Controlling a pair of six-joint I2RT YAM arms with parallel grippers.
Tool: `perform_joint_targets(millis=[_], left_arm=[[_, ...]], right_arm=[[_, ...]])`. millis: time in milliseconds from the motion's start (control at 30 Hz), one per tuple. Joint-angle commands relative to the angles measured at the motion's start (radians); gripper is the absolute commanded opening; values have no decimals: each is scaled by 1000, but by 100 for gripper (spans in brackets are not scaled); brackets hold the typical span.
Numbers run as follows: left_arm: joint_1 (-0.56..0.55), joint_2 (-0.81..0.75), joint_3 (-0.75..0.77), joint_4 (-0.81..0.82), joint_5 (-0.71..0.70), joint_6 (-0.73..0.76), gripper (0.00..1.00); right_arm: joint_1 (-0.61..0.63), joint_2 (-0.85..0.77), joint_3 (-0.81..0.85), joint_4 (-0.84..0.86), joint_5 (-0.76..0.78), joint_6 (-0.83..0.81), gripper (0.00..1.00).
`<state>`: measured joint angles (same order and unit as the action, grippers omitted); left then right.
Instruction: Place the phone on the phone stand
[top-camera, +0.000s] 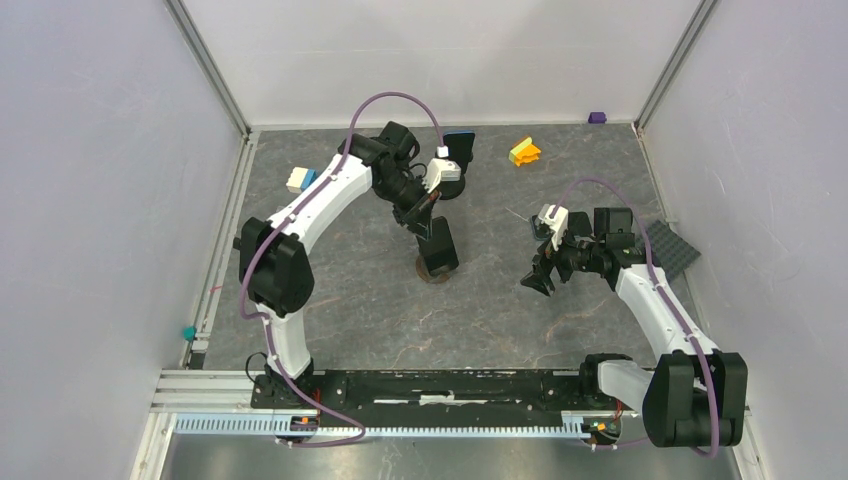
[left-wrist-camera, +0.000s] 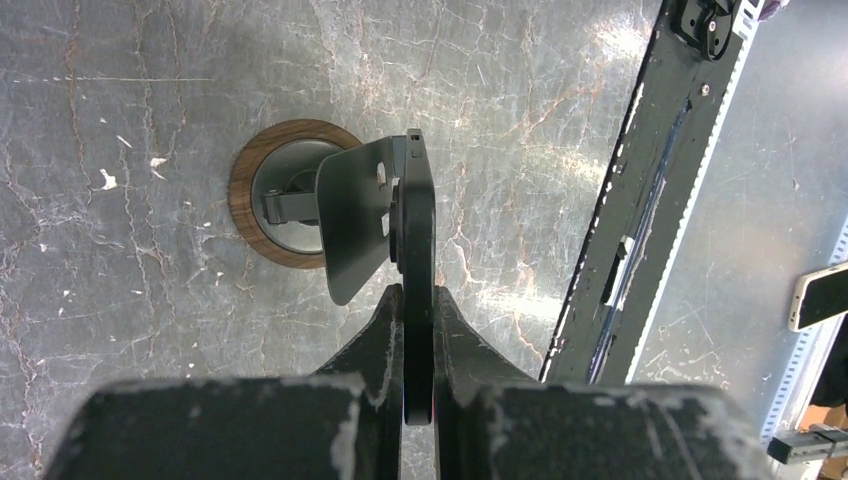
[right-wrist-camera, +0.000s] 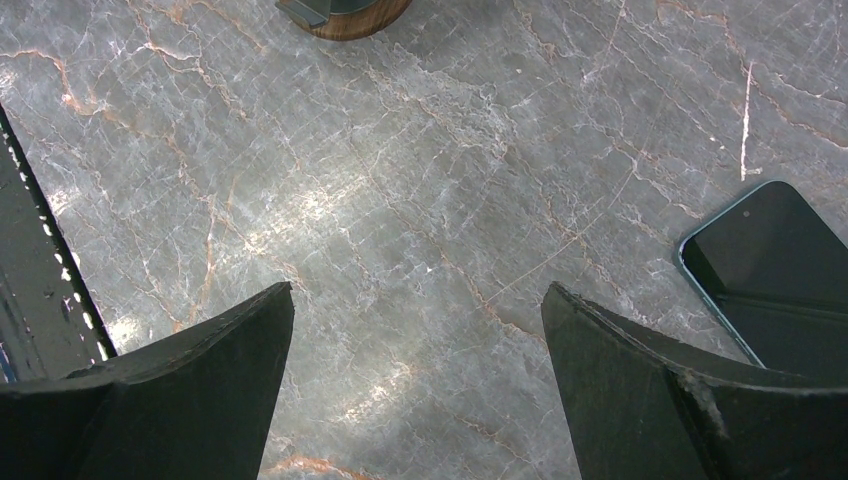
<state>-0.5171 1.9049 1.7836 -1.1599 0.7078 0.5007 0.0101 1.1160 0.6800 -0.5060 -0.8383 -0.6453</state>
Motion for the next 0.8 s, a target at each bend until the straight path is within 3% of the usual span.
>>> perform_joint_targets(millis=[0,767], left_arm=[[2,-9,-9,44,25,6,2],[-3,-9,-66,98,-3,-1,2]], right_arm=[[-4,5,-6,6,-24,-19,98],[-4,7,-7,1,-25,-22,98]])
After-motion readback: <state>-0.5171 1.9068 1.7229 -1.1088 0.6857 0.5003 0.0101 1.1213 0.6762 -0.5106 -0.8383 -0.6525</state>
